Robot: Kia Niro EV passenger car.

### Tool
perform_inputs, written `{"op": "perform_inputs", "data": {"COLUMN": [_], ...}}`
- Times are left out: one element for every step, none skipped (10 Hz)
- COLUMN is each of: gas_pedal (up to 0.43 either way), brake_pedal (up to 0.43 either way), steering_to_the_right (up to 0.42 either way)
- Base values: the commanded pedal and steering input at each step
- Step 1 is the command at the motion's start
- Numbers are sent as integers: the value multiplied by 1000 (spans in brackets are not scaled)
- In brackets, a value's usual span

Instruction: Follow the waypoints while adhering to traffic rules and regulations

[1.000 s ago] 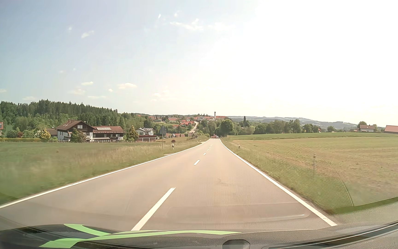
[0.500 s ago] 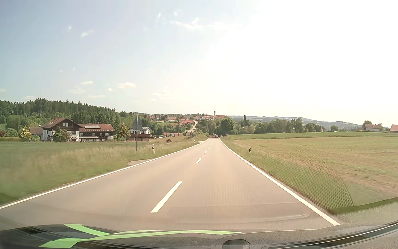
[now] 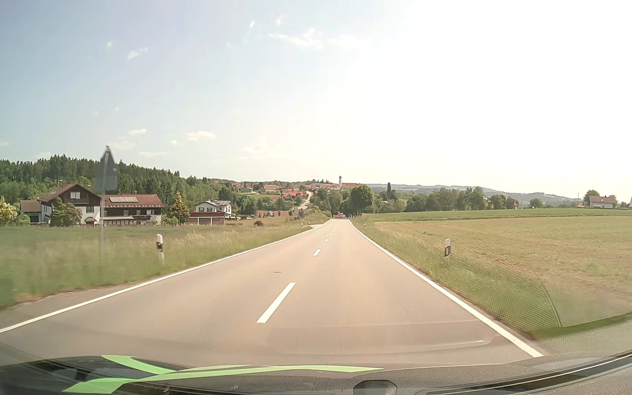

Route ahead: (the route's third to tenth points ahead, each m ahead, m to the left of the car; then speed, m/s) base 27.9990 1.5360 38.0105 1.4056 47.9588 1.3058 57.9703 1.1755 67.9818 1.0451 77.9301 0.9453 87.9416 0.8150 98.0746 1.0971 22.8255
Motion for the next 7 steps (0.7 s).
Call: {"op": "perform_inputs", "data": {"gas_pedal": [138, 138, 138, 138, 138, 138, 138], "brake_pedal": [0, 0, 0, 0, 0, 0, 0], "steering_to_the_right": [2, 2, 3, 4, 5, 5, 5]}}
